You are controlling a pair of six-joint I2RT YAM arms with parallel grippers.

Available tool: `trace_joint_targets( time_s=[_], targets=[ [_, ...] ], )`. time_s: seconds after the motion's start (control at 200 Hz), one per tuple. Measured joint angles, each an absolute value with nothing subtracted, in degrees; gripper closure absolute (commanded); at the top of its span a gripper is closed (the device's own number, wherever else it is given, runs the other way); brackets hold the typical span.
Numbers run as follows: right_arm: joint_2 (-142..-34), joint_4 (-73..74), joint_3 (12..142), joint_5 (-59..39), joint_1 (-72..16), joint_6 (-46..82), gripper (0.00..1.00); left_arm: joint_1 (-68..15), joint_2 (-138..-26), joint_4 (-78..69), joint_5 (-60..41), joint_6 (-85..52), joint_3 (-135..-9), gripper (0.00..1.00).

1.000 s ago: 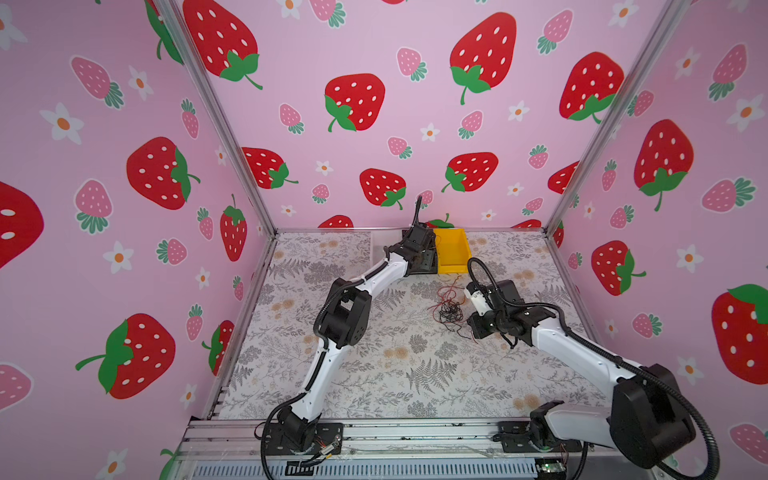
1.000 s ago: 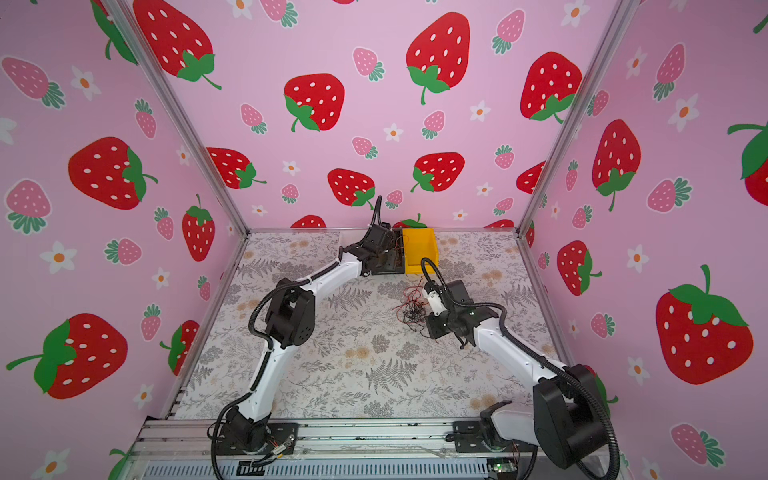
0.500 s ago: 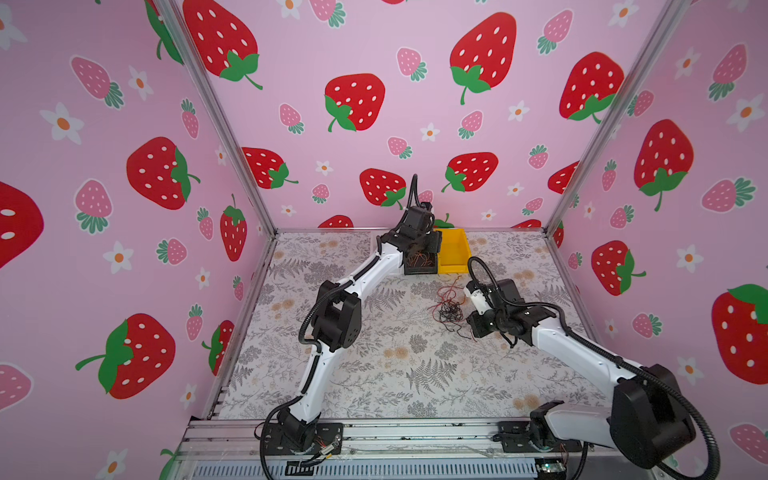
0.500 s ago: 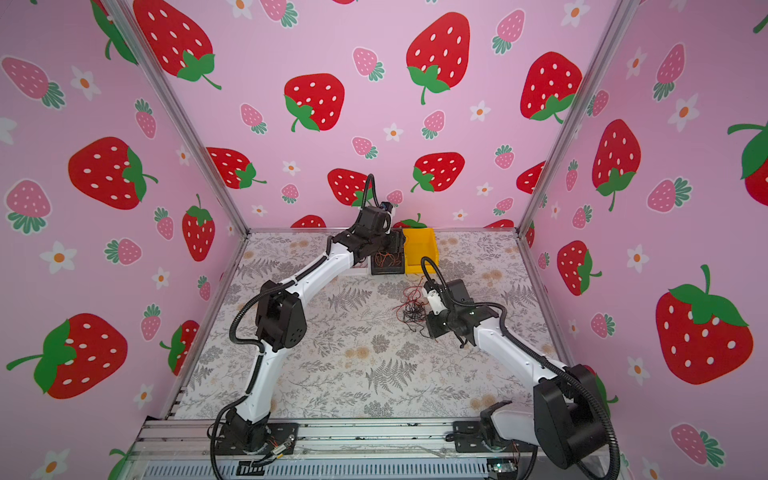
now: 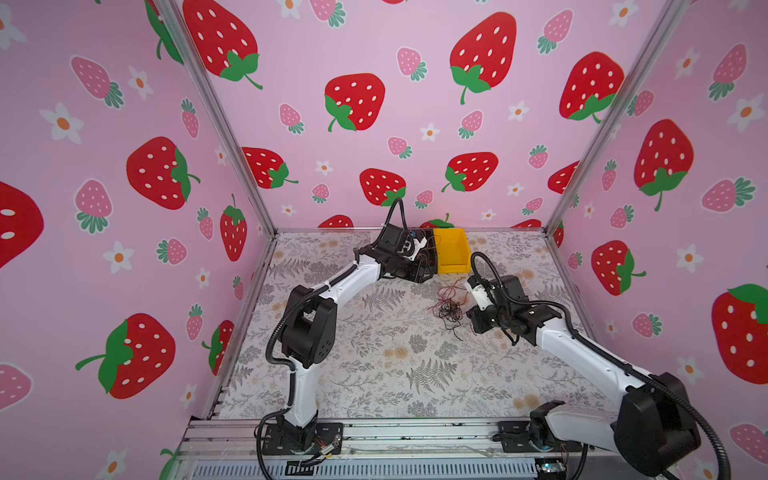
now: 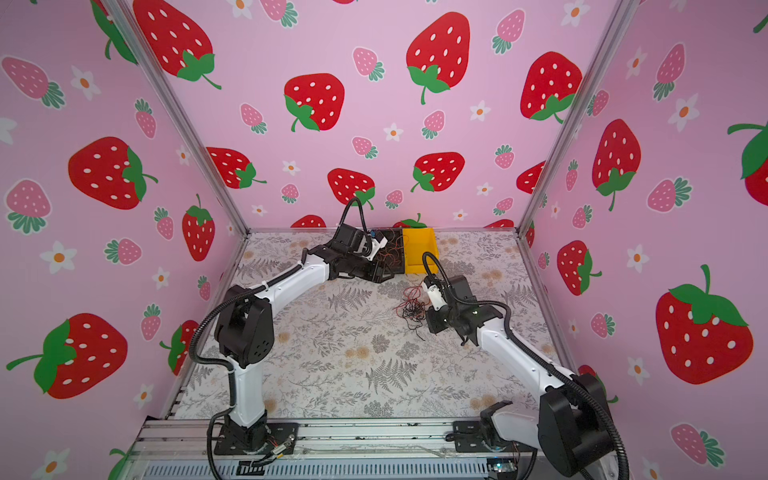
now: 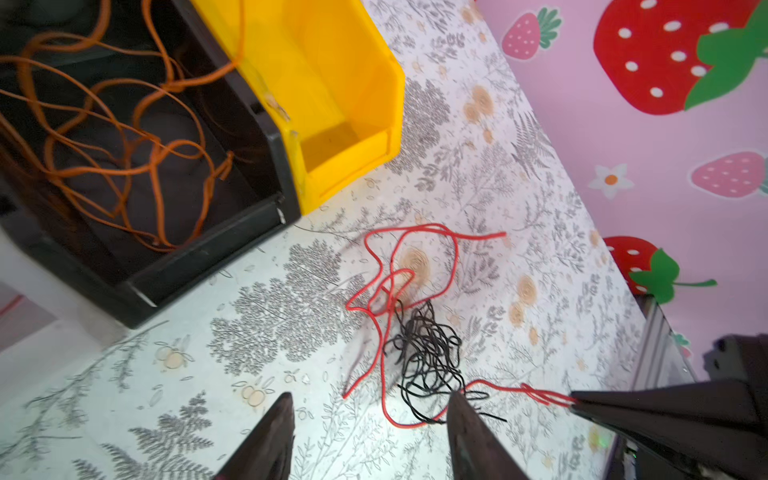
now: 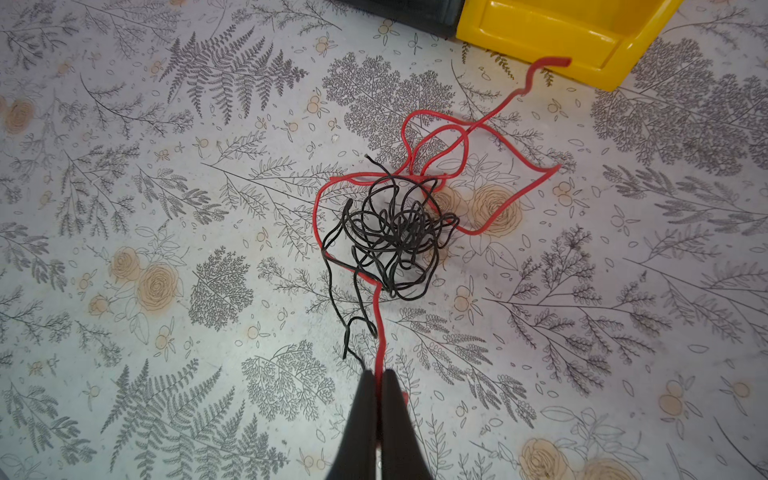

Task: Untangle the cables
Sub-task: 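Move the left gripper back to the black wire tangle and grasp it, then lift the black tangle with the left gripper off the red wire held by the right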

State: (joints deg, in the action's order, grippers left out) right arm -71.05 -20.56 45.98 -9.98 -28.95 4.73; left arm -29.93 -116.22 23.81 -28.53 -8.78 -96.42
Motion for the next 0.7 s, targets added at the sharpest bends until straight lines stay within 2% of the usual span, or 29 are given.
trace_joint_targets(
  time_s=[0.365, 0.7],
  targets=[
    [-71.1, -21.8, 44.4, -9.5, -29.0, 9.2, 1.00, -35.7, -126.1, 28.2, -32.6, -7.2, -102.2, 0.45],
    [-72.4, -21.9, 43.4, -9.5, -29.0, 11.7, 1.00, -37.8, -132.9, 34.9, -30.8, -6.0, -111.1, 0.48]
  ],
)
